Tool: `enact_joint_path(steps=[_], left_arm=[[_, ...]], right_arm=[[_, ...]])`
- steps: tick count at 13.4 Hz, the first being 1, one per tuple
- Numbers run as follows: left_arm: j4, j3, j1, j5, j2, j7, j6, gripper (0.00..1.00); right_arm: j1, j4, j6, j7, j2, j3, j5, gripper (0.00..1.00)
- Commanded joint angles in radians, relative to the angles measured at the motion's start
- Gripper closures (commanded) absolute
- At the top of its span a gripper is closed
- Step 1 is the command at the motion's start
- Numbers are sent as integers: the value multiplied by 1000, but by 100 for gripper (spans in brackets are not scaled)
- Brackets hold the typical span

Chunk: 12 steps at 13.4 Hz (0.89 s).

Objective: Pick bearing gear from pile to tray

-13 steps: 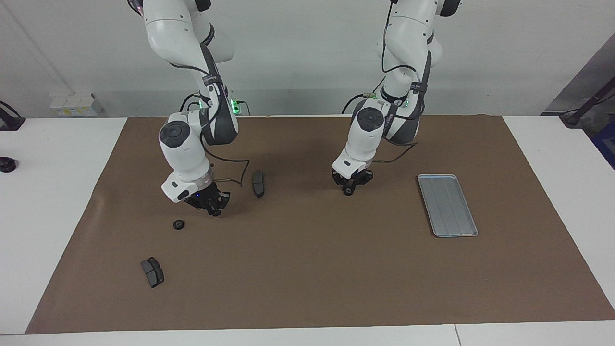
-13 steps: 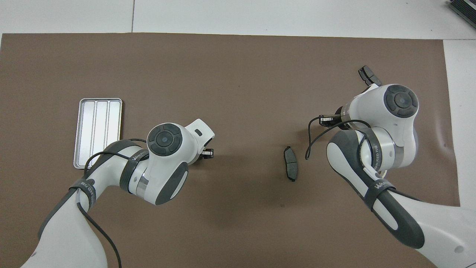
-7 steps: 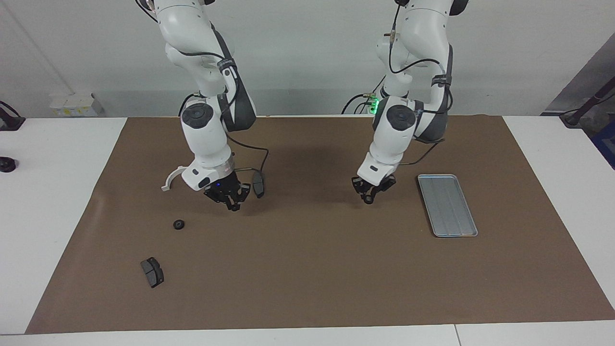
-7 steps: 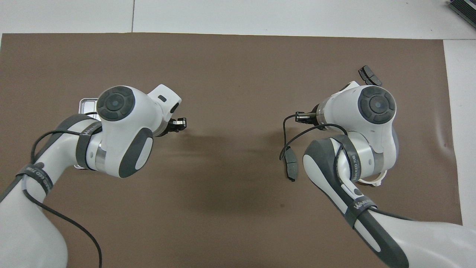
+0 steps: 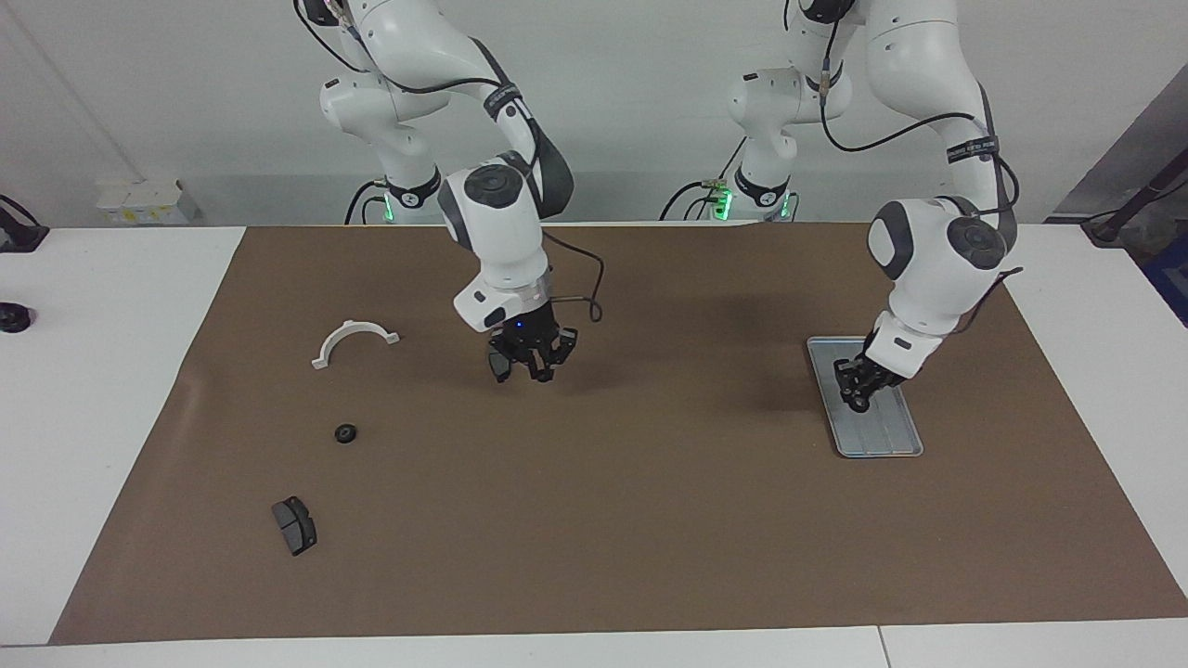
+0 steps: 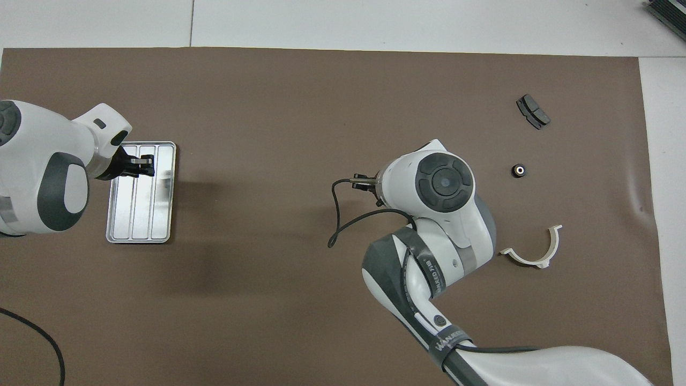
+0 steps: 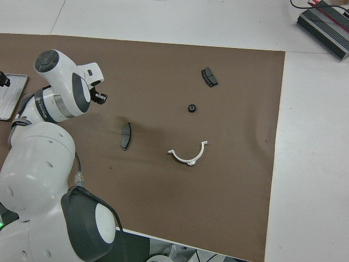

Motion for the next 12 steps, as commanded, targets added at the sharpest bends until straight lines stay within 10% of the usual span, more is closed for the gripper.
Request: enact_joint_path(steps=[1, 6, 8, 9, 12], left_arm=[[-90, -12, 40, -3, -46, 67, 17, 93], [-170, -12, 74, -3, -67, 154, 72, 66], [-167, -10, 74, -3, -67, 174, 74, 10], [-156, -12, 74, -3, -63, 177, 75, 0], [-117, -14, 62, -5, -47, 164, 97, 0]], right_arm=[[72, 158, -23, 111, 114, -2, 9, 100], [209, 359, -26, 286, 311, -2, -26, 100], [232, 352, -9, 290, 323, -2, -39, 100], [238, 338, -6, 290, 323, -2, -46, 95], [249, 294, -5, 290, 317, -2, -81, 86]])
